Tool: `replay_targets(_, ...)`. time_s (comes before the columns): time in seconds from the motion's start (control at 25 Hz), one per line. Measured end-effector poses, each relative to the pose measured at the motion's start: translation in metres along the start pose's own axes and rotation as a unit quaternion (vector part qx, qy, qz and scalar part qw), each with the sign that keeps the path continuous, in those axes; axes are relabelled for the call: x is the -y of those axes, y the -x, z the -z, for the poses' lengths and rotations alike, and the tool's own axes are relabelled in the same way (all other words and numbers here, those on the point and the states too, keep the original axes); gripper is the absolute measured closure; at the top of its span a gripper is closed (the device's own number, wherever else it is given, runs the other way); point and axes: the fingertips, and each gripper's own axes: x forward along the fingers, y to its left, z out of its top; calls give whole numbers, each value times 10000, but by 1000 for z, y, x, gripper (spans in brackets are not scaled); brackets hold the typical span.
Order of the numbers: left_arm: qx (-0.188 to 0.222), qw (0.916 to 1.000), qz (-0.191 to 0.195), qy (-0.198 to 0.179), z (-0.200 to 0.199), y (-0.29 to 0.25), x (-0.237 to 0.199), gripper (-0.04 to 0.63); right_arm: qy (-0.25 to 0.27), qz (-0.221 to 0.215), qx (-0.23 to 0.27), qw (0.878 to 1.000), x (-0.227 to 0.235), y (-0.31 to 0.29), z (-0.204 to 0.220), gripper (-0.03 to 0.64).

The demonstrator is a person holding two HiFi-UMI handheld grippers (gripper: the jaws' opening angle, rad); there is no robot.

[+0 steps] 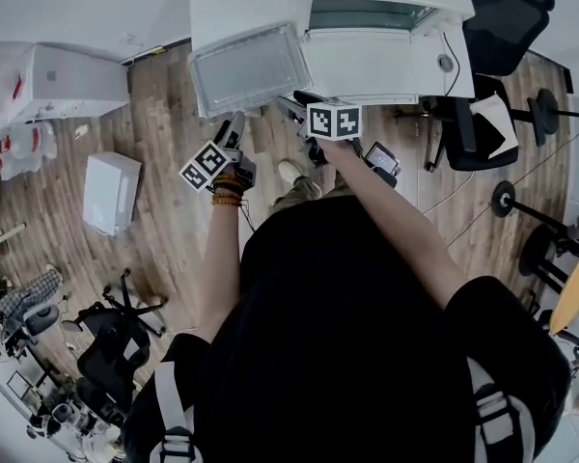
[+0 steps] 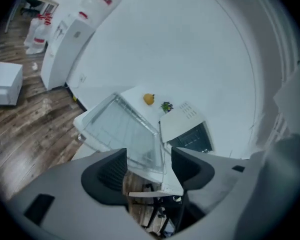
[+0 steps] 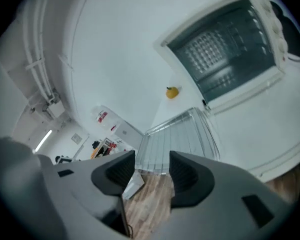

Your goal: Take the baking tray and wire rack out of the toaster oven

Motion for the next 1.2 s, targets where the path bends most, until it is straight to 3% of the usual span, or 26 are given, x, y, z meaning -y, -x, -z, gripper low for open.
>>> replay_targets(0.12,370,9963,383,-678,-30,7,43,332,1177,-51,392,9923,-38,5,-30,419)
replay_targets(0.2,619,9865,417,-1459,-48,11,71,358,1966,46,708,9779,-62,11,-47,445)
replay_targets(0.28,901,9639,321,-2483,-62,18,100,370,2651,151,1037,9585,-84,21,-61,465)
replay_targets(0.32,1073,9473,261,-3007,-68,22,113,389,2923,185,1193,9487,-94,25,-67,473)
replay_targets(0.4,1440,9111,154,-3858,-77,32,135,496,3323,212,1444,9318,-114,33,-74,488)
replay_targets(0.44,1590,8958,107,-4148,-79,38,143,505,3483,214,1544,9243,-122,36,-76,493)
replay_targets(0.52,1822,8737,8,-4511,-79,46,155,522,3792,249,1747,9083,-136,44,-78,505)
replay_targets(0.64,2063,8519,-186,-4810,-77,57,164,538,4065,383,2107,8882,-150,56,-82,530)
replay_targets(0.76,2223,8447,-344,-4857,-72,65,166,541,4132,493,2325,8790,-154,66,-82,549)
replay_targets(1.0,2349,8317,-687,-4983,-60,74,157,543,4285,582,2180,8749,-147,65,-60,566)
replay_targets(1.2,2277,8284,-854,-5046,-55,74,144,545,4268,605,2101,8775,-143,60,-53,574)
